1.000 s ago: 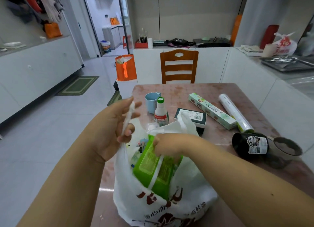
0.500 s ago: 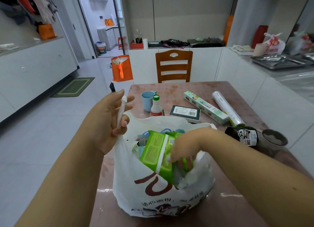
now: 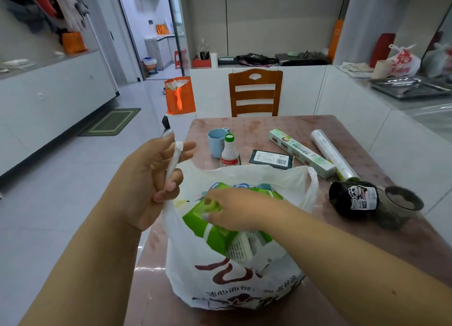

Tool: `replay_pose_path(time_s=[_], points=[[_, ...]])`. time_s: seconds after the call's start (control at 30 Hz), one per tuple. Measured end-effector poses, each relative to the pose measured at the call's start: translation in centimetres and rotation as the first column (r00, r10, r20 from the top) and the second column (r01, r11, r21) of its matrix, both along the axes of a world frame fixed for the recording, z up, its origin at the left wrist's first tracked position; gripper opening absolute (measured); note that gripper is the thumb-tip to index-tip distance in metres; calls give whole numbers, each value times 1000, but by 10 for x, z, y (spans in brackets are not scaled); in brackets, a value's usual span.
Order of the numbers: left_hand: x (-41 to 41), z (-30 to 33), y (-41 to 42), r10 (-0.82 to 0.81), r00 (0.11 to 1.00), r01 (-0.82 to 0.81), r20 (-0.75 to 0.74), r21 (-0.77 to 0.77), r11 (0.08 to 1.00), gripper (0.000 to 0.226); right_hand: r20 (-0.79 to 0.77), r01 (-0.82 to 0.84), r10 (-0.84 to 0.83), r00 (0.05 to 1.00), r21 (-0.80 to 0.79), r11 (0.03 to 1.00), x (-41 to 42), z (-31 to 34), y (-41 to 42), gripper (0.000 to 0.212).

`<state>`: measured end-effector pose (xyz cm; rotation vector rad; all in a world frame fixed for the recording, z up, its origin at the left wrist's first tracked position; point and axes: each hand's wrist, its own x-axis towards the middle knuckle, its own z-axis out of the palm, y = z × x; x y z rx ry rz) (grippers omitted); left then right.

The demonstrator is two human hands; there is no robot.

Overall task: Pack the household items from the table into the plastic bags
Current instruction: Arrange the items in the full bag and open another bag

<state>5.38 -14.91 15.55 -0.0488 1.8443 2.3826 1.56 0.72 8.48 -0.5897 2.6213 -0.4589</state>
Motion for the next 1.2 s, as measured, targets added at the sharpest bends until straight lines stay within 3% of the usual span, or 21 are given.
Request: replay_pose_path(time_s=[0.07, 0.23, 0.33, 0.43, 0.53, 0.6, 0.73, 0.8, 0.9, 1.07, 1.13, 1.2], points=[[-2, 1, 0, 1, 999, -1, -33, -5, 1000, 62, 41, -36, 34, 999, 65, 997, -9, -1, -9, 47], [-7, 11, -2, 31, 988, -25, -150, 42, 999, 61, 204, -218, 167, 965, 261, 940, -5, -14, -19, 31], [-11, 8, 0, -3, 992, 1, -122, -16, 1000, 62, 164, -317, 280, 946, 280, 906, -1, -10, -16, 49], [-21, 9, 3, -51, 997, 42, -59, -150, 988, 67, 122, -177, 161, 979, 137, 974, -26, 26, 2, 43], [-37, 9, 1, -49, 999, 45, -16, -211, 977, 63, 84, -9, 18, 996, -110, 994, -67, 76, 39, 34], [-52, 6, -1, 13, 999, -1, 39, -291, 957, 62, 111, 111, -86, 990, -242, 964, -96, 97, 64, 32], [-95, 0, -1, 212, 974, -148, 73, -502, 852, 72, 133, 428, -407, 904, -322, 844, -156, 90, 110, 41], [-118, -1, 6, 258, 964, -183, 65, -541, 821, 68, 67, 486, -487, 871, -271, 831, -186, 55, 128, 42], [-143, -3, 20, 240, 968, -163, 70, -553, 817, 66, -53, 475, -477, 877, -41, 879, -221, -9, 143, 48], [-164, -8, 35, 232, 963, -111, 134, -587, 802, 66, -62, 436, -436, 898, 260, 861, -245, -89, 151, 91], [-167, -10, 38, 236, 961, -103, 143, -606, 789, 66, -91, 425, -418, 904, 306, 852, -244, -109, 154, 101], [-169, -10, 39, 232, 962, -100, 141, -610, 786, 67, -122, 460, -444, 888, 279, 843, -243, -116, 155, 98]])
